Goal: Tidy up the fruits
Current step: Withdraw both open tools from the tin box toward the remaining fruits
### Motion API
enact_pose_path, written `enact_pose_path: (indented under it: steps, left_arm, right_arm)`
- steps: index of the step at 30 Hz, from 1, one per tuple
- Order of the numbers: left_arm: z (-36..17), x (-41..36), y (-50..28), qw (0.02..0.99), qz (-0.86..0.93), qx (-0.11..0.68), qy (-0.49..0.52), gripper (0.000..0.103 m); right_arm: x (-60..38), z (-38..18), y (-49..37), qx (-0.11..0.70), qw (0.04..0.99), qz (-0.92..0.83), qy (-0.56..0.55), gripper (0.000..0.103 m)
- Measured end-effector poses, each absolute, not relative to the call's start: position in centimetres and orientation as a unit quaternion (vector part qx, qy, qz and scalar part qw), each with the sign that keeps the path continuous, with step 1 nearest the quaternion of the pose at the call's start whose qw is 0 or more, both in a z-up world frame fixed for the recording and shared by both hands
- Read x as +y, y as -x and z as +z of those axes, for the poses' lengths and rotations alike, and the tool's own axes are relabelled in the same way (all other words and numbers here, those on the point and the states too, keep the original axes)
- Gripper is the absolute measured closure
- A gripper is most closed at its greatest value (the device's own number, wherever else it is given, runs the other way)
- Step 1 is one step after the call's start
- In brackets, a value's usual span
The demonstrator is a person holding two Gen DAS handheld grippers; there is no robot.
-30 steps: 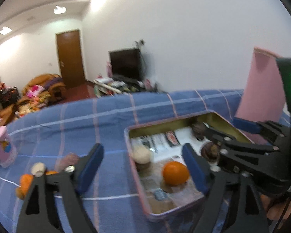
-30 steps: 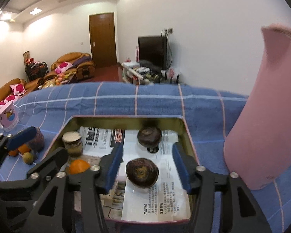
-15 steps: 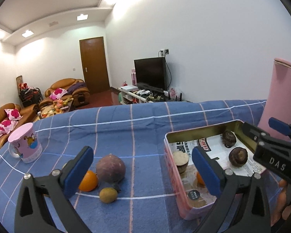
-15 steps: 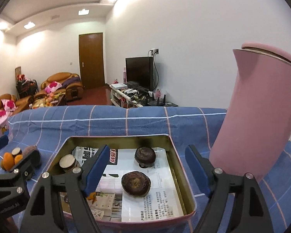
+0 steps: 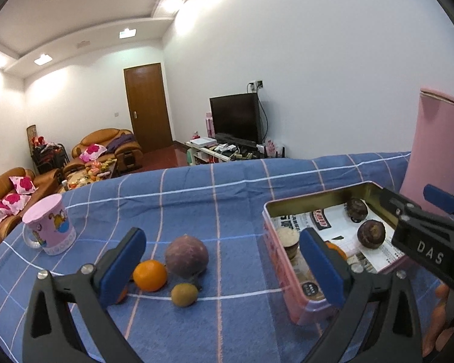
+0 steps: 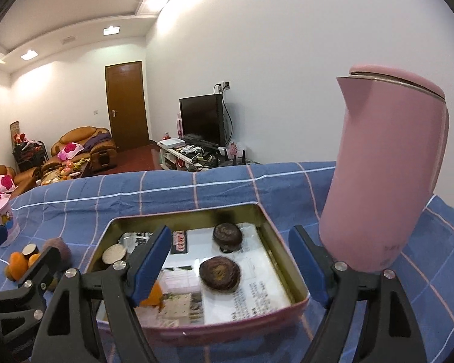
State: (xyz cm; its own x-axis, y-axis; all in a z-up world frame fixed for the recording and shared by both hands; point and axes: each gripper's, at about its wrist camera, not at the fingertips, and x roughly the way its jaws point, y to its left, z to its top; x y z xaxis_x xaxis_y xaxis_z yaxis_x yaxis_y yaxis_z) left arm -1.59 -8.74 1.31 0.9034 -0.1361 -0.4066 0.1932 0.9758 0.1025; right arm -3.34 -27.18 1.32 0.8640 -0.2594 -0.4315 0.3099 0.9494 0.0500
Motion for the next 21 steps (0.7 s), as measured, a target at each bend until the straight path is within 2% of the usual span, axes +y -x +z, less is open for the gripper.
enact_pose_path:
  steps: [21]
  left_arm:
    - [1.1,-0.7,1.4,0.973,-0.058,0.211,-0.075,0.000]
  right_arm:
    - [-19.8,1.1,4.0,0.227,0.965,-0.117,-0.064,0.022]
